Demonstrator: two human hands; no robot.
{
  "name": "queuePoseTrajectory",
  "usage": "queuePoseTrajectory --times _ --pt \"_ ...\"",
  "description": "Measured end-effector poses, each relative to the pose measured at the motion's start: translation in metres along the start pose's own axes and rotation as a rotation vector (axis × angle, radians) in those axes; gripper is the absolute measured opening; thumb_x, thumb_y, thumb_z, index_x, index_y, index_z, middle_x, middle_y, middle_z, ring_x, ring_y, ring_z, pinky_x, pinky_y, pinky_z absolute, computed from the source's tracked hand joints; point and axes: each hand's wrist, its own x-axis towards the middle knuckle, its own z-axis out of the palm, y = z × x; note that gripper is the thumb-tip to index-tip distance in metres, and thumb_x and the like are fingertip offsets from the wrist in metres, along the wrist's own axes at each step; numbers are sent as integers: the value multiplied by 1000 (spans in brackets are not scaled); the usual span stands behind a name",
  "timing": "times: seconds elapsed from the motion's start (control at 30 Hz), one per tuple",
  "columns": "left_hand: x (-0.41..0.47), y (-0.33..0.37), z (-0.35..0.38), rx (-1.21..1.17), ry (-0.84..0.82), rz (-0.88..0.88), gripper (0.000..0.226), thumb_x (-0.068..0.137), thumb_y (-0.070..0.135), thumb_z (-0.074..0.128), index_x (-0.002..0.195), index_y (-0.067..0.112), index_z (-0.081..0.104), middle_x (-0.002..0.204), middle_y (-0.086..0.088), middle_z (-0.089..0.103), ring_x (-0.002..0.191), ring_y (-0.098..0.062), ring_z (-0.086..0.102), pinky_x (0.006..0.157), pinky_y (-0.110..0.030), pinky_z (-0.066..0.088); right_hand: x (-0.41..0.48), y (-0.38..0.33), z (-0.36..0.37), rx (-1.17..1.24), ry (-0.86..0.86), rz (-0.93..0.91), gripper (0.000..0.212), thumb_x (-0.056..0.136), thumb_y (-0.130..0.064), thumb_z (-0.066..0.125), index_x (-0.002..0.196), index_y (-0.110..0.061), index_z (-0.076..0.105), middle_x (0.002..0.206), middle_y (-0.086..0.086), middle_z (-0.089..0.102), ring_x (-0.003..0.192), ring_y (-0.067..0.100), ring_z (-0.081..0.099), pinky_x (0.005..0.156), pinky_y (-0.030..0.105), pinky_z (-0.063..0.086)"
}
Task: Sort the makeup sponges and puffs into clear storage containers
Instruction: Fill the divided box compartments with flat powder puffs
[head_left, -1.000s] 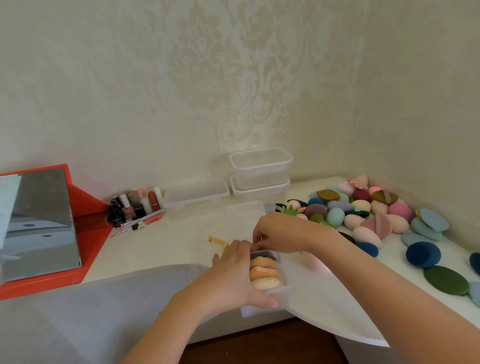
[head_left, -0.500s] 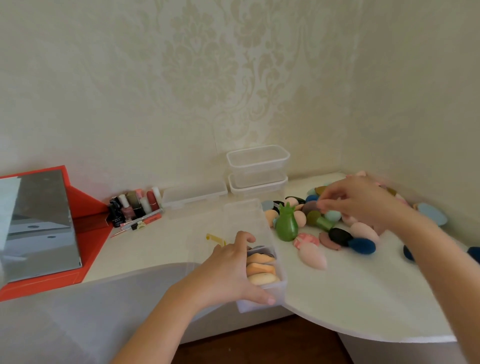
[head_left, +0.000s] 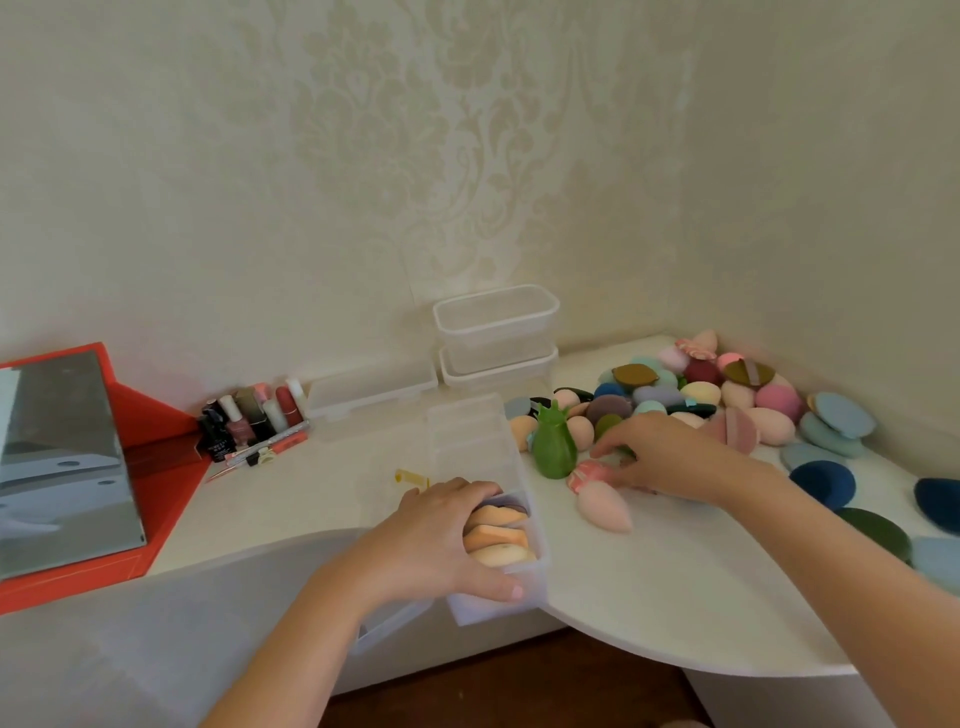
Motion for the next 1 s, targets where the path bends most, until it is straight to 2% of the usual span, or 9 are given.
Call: queuePoseTrajectory --times 0.17,0.3,0.4,0.53,0.67,0.8,0.87,0.93,1.0 --pt "-1 -1 1 -6 -1 -5 99 51 73 66 138 42 29 122 22 42 116 -11 41 99 -36 41 3 0 0 32 -94 -47 23 87 -33 63 109 -35 69 79 -24 50 66 -4 45 54 10 31" --pt "0 1 1 0 -4 0 97 53 72 67 138 43 29 119 22 42 113 -11 41 99 -36 41 5 0 5 -11 -110 -69 30 85 -29 66 114 -36 66 97 -15 59 70 -4 46 58 10 35" --pt "0 1 2 1 -5 -2 96 55 70 68 138 42 28 120 21 41 114 -12 40 99 -36 40 5 -4 4 -98 -79 -96 27 87 -39 63 112 -32 68 86 -14 54 67 -1 43 53 11 31" --pt "-2 3 2 -1 -4 -11 94 59 68 69 139 42 27 121 20 40 115 -13 37 100 -36 39 3 -5 3 -79 25 -111 31 86 -54 58 96 -30 74 66 -14 49 60 2 44 52 14 34" --pt "-4 4 2 -4 12 -14 92 62 65 70 140 42 26 124 20 38 117 -13 34 100 -34 37 -3 -8 -9 -118 198 -47 33 88 -49 56 91 -21 73 60 -14 46 64 7 48 58 22 37" --pt "-6 6 2 -11 22 -15 89 64 63 70 139 42 26 126 19 38 118 -13 33 100 -35 37 -17 -31 -16 262 567 1 23 86 -43 62 82 -22 69 58 -12 52 54 4 50 54 10 38" --pt "-7 8 2 -16 31 -10 87 64 61 70 138 42 27 125 19 38 117 -13 33 99 -34 37 -19 -51 -12 371 560 -53 22 84 -41 62 79 -21 68 56 -14 55 58 0 54 52 9 37" --pt "-8 9 3 -23 39 -6 87 65 60 70 138 42 28 126 19 38 117 -14 33 99 -33 37 -18 -70 -5 339 477 -159 23 84 -40 61 81 -18 70 60 -13 61 61 0 58 55 9 39" --pt "-8 9 4 -34 44 -8 88 64 60 70 139 43 27 127 19 34 119 -14 32 100 -33 37 -11 -80 2 244 409 -230 26 87 -39 57 88 -17 72 72 -7 68 65 6 60 61 19 46"
